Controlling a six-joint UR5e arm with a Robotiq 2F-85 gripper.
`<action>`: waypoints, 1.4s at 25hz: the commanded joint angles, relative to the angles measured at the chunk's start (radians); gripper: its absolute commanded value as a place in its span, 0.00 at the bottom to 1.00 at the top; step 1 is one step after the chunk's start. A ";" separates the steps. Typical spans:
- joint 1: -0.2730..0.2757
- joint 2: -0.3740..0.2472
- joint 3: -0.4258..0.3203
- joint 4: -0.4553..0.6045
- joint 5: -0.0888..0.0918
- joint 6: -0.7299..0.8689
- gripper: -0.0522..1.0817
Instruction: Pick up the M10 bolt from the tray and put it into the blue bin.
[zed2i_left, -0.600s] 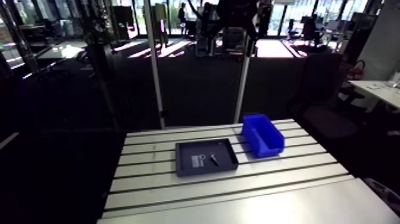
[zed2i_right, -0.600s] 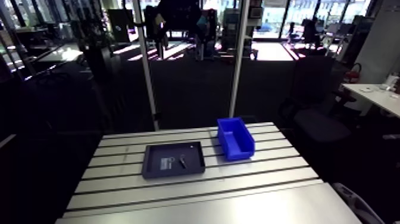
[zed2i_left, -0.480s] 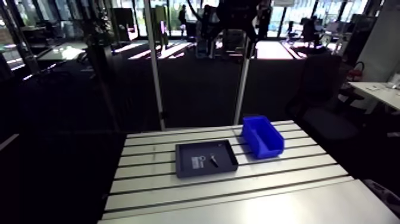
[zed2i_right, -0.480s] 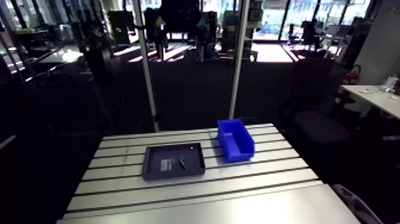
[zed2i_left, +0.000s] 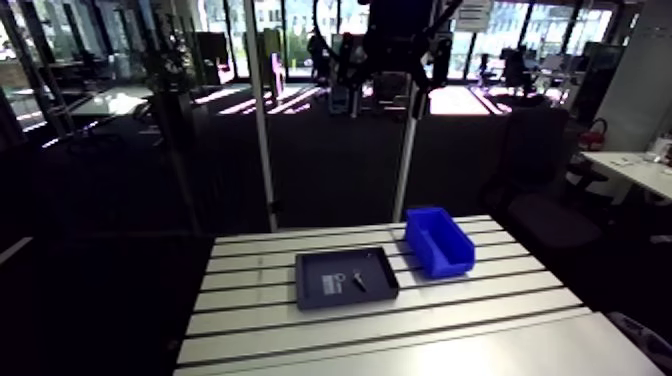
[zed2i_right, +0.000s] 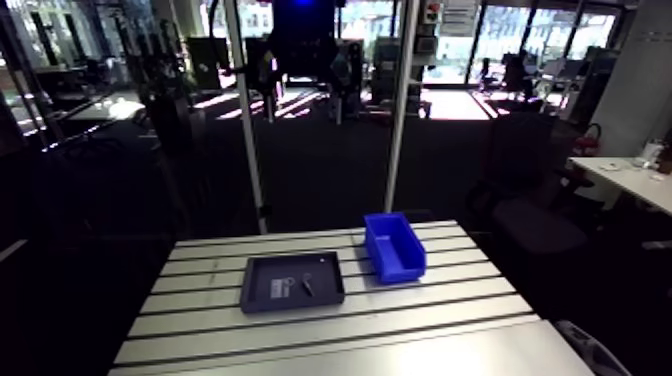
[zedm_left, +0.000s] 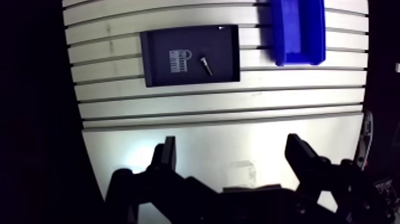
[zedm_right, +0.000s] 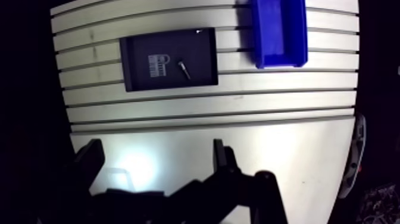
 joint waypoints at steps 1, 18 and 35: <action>0.002 0.000 0.015 0.000 -0.006 0.000 0.05; 0.014 0.011 0.228 -0.252 -0.008 -0.213 0.05; 0.057 0.169 0.296 -0.392 -0.015 -0.362 0.05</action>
